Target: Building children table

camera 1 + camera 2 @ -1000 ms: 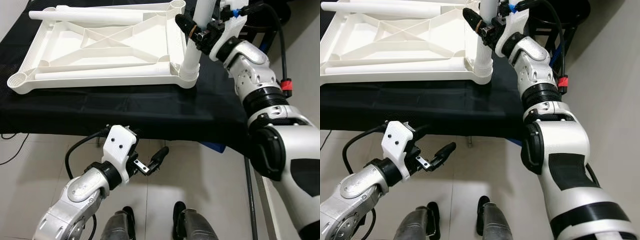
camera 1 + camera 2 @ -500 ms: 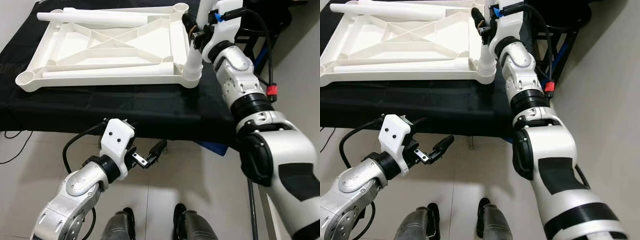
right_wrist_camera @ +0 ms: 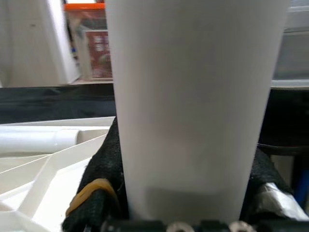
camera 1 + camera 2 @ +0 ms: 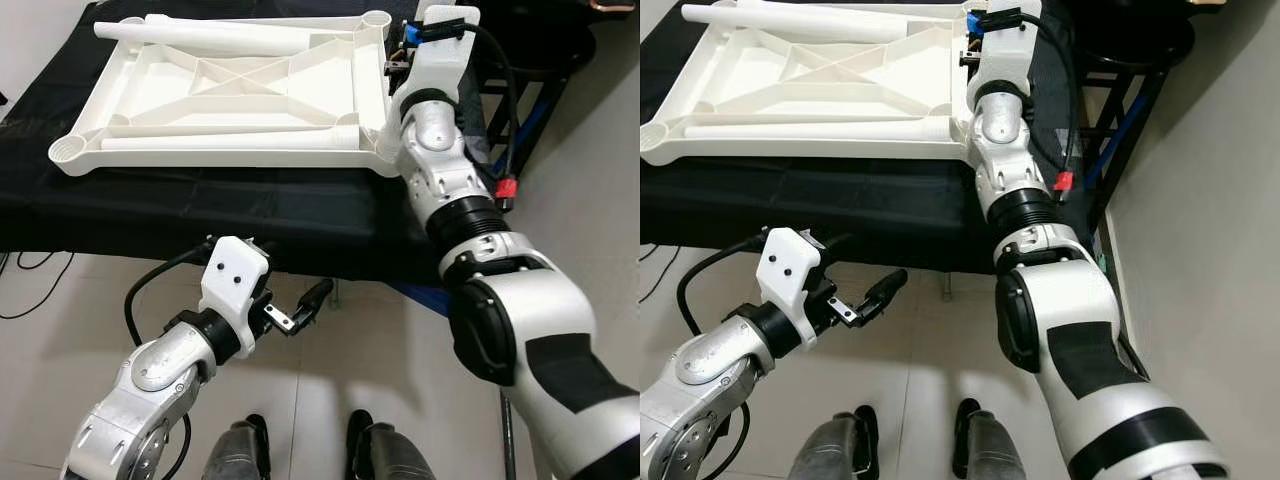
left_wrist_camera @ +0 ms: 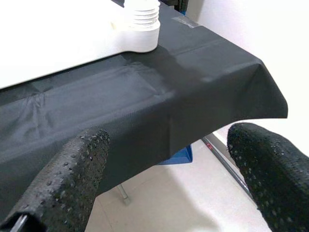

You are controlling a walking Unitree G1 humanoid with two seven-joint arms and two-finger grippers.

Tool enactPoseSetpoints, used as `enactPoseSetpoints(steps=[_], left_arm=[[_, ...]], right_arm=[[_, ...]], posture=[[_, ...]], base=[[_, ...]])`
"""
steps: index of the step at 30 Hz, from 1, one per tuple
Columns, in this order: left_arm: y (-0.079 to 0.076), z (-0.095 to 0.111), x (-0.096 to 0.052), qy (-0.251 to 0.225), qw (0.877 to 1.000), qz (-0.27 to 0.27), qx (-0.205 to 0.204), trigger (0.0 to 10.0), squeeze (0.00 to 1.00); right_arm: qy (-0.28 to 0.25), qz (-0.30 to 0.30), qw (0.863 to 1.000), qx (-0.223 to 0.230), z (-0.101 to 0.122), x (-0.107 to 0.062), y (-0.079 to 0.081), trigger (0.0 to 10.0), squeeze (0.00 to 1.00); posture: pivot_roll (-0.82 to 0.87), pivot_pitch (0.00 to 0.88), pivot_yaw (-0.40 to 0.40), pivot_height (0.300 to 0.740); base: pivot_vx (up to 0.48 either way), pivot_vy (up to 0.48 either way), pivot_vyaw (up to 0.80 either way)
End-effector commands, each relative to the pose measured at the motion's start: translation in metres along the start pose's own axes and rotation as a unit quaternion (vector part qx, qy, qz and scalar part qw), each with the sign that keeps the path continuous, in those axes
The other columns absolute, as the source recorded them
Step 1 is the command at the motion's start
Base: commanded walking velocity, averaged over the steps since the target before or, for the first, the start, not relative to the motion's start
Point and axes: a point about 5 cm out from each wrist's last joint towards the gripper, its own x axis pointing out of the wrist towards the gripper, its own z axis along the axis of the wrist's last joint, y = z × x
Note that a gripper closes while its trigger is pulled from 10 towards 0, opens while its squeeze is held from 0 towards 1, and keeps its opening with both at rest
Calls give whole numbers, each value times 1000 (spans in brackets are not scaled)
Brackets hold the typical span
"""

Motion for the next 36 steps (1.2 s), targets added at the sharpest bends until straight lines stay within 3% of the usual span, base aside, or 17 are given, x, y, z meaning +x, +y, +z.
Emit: enactPoseSetpoints(steps=[1,3,5,12,14,20,21,23,24,27,28,36], left_arm=[[0,-6,-1,11,1000,2,-2,10000,0],[0,-6,-1,12,1000,1,-3,10000,0],[-1,-7,-1,12,1000,2,-5,10000,0],[-2,-8,-1,13,1000,3,-6,10000,0],[-1,-8,-1,13,1000,3,-6,10000,0],[-1,-9,-1,13,1000,3,-7,10000,0],[-2,-9,-1,14,1000,3,-7,10000,0],[-2,-9,-1,14,1000,3,-7,10000,0],[-2,-9,-1,14,1000,3,-7,10000,0],[-2,-10,-1,14,1000,3,-8,10000,0],[-2,-10,-1,15,1000,4,-8,10000,0],[-2,-11,-2,16,1000,4,-7,10000,0]], right_arm=[[53,-20,998,-11,-24,-8,0,0,0],[54,-25,998,-7,-23,-9,5,0,0],[59,-8,998,-2,-20,-12,22,0,0],[61,-9,998,-9,-18,-13,27,0,0],[60,-3,998,-12,-18,-13,28,10000,0],[55,6,998,-6,-16,-13,28,10000,0],[51,6,999,-5,-15,-13,28,10000,925],[48,6,999,-5,-14,-12,27,10000,925],[47,5,999,-6,-14,-12,27,10000,1000],[45,2,999,-9,-12,-11,26,10000,1000],[44,0,999,-6,-12,-11,25,10000,0],[37,1,999,0,-8,-9,24,10000,0]], posture=[[204,292,-32,740],[203,291,-34,740],[204,291,-41,740],[202,294,-44,740],[198,296,-44,740],[195,296,-43,740],[194,294,-42,740],[194,294,-42,740],[196,296,-43,740],[196,296,-43,740],[196,296,-43,740],[196,294,-41,740]], base=[[0,0,0],[0,0,0],[0,0,0],[0,0,0],[0,0,0],[0,0,0],[0,0,0],[0,0,0],[0,0,0],[0,0,0],[0,0,0],[0,0,0]])
